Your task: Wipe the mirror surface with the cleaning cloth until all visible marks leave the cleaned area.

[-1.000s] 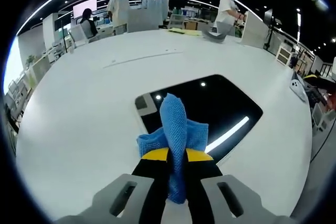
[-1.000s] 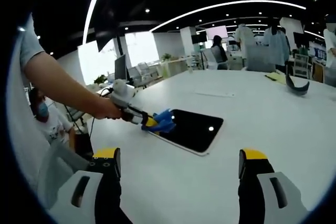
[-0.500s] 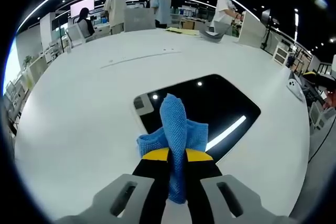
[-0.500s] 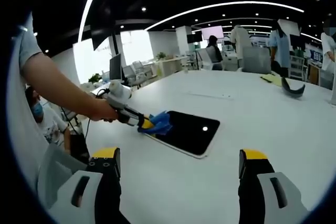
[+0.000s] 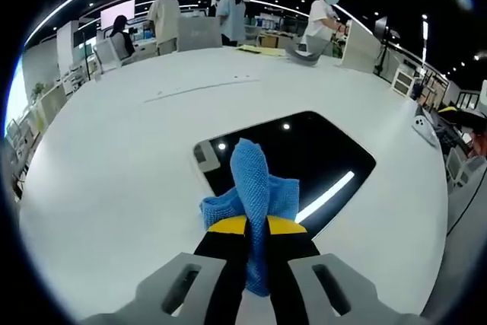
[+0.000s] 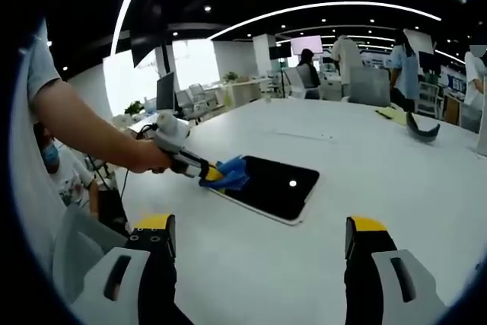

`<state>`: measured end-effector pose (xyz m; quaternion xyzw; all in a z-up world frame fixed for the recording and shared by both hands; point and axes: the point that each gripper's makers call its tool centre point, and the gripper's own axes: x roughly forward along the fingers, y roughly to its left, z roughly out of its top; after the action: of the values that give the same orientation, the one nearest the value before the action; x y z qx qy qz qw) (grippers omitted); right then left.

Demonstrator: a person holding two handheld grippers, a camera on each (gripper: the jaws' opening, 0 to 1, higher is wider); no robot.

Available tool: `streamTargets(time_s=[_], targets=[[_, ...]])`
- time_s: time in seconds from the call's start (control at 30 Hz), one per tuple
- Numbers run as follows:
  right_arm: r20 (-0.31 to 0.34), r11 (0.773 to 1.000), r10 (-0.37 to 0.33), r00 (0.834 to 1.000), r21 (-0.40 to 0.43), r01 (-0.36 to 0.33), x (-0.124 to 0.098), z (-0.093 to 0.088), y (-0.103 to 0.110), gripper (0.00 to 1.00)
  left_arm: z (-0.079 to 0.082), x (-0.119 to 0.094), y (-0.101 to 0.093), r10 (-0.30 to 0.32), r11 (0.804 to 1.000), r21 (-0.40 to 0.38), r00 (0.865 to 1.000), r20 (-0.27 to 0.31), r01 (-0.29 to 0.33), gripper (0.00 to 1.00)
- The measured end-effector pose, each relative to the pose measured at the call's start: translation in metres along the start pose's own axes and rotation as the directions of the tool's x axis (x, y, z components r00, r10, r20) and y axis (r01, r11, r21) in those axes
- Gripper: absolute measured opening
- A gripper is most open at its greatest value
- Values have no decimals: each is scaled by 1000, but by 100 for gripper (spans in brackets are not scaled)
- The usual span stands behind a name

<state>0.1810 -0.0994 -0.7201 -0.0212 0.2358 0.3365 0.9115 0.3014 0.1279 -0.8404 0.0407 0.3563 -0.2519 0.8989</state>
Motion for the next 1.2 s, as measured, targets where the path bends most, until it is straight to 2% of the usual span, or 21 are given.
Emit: streamTargets(time_s=[0.33,0.6,0.93,1.2], targets=[[-7,1000,1,1000,-27,-1,0,6,11,91,1,0,0,-12,999,47,1000,-17,13,6],[-25,999,-3,1000,-43,2,-2,5,13,91,2,-3,1,20,997,74,1000,-20,-19,5],[-22,999,-1,1000,-53,-1,-1,10,12,91,24,-17,10,32,999,-1,998,54,-32,5],[-18,999,5,1000,-51,-6,2,13,10,91,31,-28,8,27,1000,9,996,83,-28,5]])
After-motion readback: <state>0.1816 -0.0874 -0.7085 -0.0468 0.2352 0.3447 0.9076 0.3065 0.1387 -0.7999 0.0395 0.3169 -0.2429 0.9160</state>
